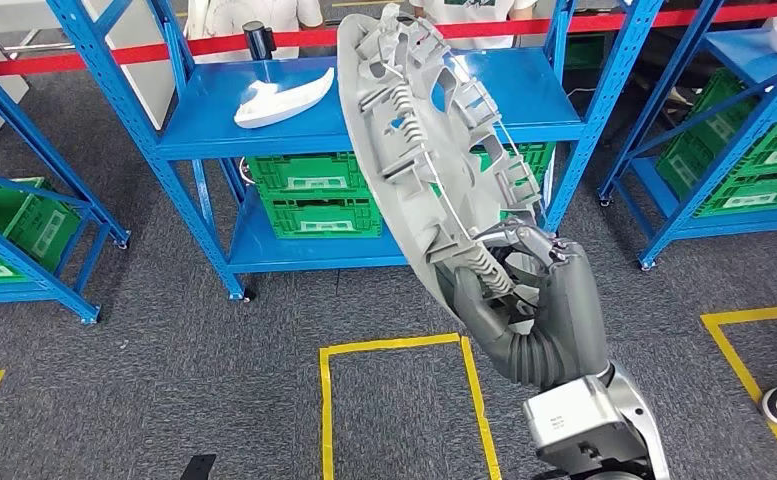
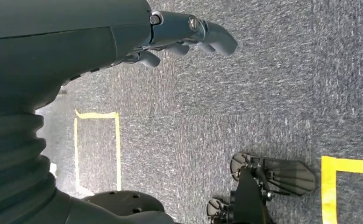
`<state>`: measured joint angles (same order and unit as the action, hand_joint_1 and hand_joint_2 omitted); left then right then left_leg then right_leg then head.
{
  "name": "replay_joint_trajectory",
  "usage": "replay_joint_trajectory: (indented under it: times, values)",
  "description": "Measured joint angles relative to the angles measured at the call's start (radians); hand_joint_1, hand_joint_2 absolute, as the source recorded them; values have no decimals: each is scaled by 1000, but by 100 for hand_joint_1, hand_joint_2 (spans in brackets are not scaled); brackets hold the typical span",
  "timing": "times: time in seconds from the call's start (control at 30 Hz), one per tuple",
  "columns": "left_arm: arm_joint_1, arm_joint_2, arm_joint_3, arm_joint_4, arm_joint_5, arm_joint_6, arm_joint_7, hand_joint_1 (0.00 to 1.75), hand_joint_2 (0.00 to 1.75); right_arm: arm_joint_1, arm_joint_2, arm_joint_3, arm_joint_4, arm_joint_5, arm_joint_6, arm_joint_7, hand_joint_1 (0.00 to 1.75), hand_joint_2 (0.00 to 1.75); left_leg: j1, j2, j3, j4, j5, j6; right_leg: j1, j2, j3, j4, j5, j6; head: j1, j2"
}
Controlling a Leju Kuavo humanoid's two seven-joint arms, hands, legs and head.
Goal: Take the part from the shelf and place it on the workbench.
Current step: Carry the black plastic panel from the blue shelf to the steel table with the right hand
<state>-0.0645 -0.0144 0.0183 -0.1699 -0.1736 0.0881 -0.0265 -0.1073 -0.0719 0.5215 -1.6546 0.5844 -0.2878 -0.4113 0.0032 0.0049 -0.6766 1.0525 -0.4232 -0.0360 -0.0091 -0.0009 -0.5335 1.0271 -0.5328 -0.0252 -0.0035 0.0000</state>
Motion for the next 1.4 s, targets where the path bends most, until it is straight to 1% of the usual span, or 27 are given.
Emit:
replay_joint_trajectory:
  times: [0.1,0.13,0.17,0.2,0.27,0.33,0.4,0.47,0.5,0.57,0.63,0.67,0.7,0.77,0.83,0.87,0.9,0.97,1.03,1.1,1.13,1.17,1.2,1.23,1.3,1.37,1.4]
  values:
    - [2,-2,0,0,0,1,0,0,175,0,-1,0,2,-3,-8,-6,175,175,4,-2,-43,153,-144,-15,-2,-2,-44,-1,39,-11,-6,0]
    - [2,-2,0,0,0,1,0,0,175,0,-2,0,5,-5,-10,-8,175,175,5,-2,-52,214,-173,-17,-2,-2,-60,0,52,-11,-6,0]
    - [1,-2,0,0,0,1,0,0,175,0,-4,0,7,-8,-12,-10,175,175,5,-2,-48,253,-175,-18,-2,-1,-76,1,65,-9,-7,0]
    - [1,-2,0,0,0,1,0,0,175,-1,-6,0,10,-13,-14,-11,175,175,5,-2,-29,261,-157,-18,-2,-1,-91,2,77,-7,-7,0]
    - [0,-1,0,-1,0,1,0,0,175,-3,-9,0,17,-23,-16,-14,175,175,4,-3,64,167,-107,-11,-2,-2,-118,5,100,-1,-7,0]
    - [-4,0,0,-3,0,1,0,0,175,-10,-12,0,25,-36,-18,-16,175,175,-1,-5,176,12,-117,2,-1,-3,-133,5,120,8,-7,0]
    - [-8,1,0,-4,0,1,0,0,175,-23,-13,0,33,-46,-19,-18,175,175,-9,-7,216,-62,-139,15,-3,-5,-137,-1,140,20,-7,0]
    - [-10,1,0,-3,0,1,1,0,175,-36,-14,0,40,-52,-20,-18,175,175,-9,-4,201,-67,-121,31,-4,-4,-142,-5,149,33,-7,0]
    - [-11,1,0,-3,0,1,2,0,175,-42,-15,0,43,-53,-20,-17,175,175,-7,-2,192,-70,-108,40,-4,-2,-150,8,130,39,-6,0]
    - [-12,2,0,-4,0,1,2,0,175,-51,-17,0,48,-55,-21,-16,175,175,-3,3,167,-73,-81,54,-5,2,-178,91,38,48,-3,0]
    - [-12,2,0,-4,0,1,3,0,175,-56,-18,0,52,-55,-22,-13,175,175,-3,4,134,-68,-57,57,-6,2,-207,227,-49,56,-1,0]
    - [-12,2,0,-4,0,1,4,0,175,-56,-18,0,54,-55,-23,-10,175,175,-3,4,117,-64,-46,56,-7,2,-211,277,-57,59,0,0]
    - [-12,2,0,-4,-1,1,6,0,175,-56,-19,1,55,-55,-24,-7,175,175,-2,5,98,-58,-36,54,-8,2,-199,297,-43,61,0,0]
    - [-13,1,0,-4,-3,1,12,0,175,-55,-19,2,55,-53,-27,0,175,175,1,5,64,-42,-21,46,-12,1,-123,228,8,64,0,0]
    - [-13,1,0,-4,-3,3,14,0,175,-56,-19,7,55,-51,-31,4,175,175,0,4,37,-23,-12,35,-12,2,-21,86,1,59,2,0]
    - [-13,1,0,-4,-3,3,15,0,175,-56,-19,9,56,-50,-33,6,175,175,-1,4,28,-16,-6,29,-10,3,10,36,-15,53,3,0]
    - [-13,1,0,-3,-3,4,15,0,175,-56,-19,10,56,-49,-35,7,175,175,-3,3,22,-13,2,22,-8,5,23,9,-28,44,4,0]
    - [-13,2,0,-2,-4,4,15,0,175,-55,-18,14,56,-49,-37,9,175,175,-1,2,14,-14,13,8,-7,3,12,2,-20,23,4,0]
    - [-12,3,0,-1,-5,4,17,0,175,-57,-17,16,56,-49,-39,10,175,175,2,-1,-3,21,-32,-5,-10,0,-6,0,0,5,0,0]
    - [-12,2,0,-1,-4,4,18,0,175,-59,-16,17,56,-48,-40,10,175,175,4,-2,-30,126,-127,-14,-10,-2,-29,0,20,-5,-5,0]
    - [-12,2,0,-1,-4,4,18,0,175,-59,-15,17,57,-48,-41,10,175,175,5,-2,-42,190,-164,-16,-8,-2,-41,1,29,-7,-6,0]
    - [-12,2,0,-1,-4,4,17,0,175,-59,-15,18,58,-47,-41,10,175,175,5,-2,-45,238,-179,-17,-7,-2,-54,3,39,-7,-6,0]
    - [-12,2,0,-1,-3,4,17,0,175,-59,-15,18,59,-47,-41,10,175,175,5,-3,-34,257,-172,-16,-5,-2,-67,4,48,-6,-6,0]
    - [-12,2,0,-1,-2,4,16,0,175,-59,-15,19,59,-47,-41,10,175,175,5,-3,-8,241,-149,-13,-4,-2,-79,6,57,-5,-6,0]
    - [-12,3,0,-1,-2,4,13,0,175,-59,-15,22,60,-47,-42,11,175,175,0,-4,89,114,-109,3,-1,-2,-98,7,73,-1,-6,0]
    - [-14,5,0,-1,0,5,11,0,175,-61,-15,26,61,-47,-44,11,175,175,-7,-6,174,-19,-116,17,0,-3,-108,6,90,8,-6,0]
    - [-14,5,0,-1,1,6,10,0,175,-62,-15,28,61,-47,-44,11,175,175,-11,-7,190,-52,-125,22,-2,-4,-111,4,98,14,-6,0]
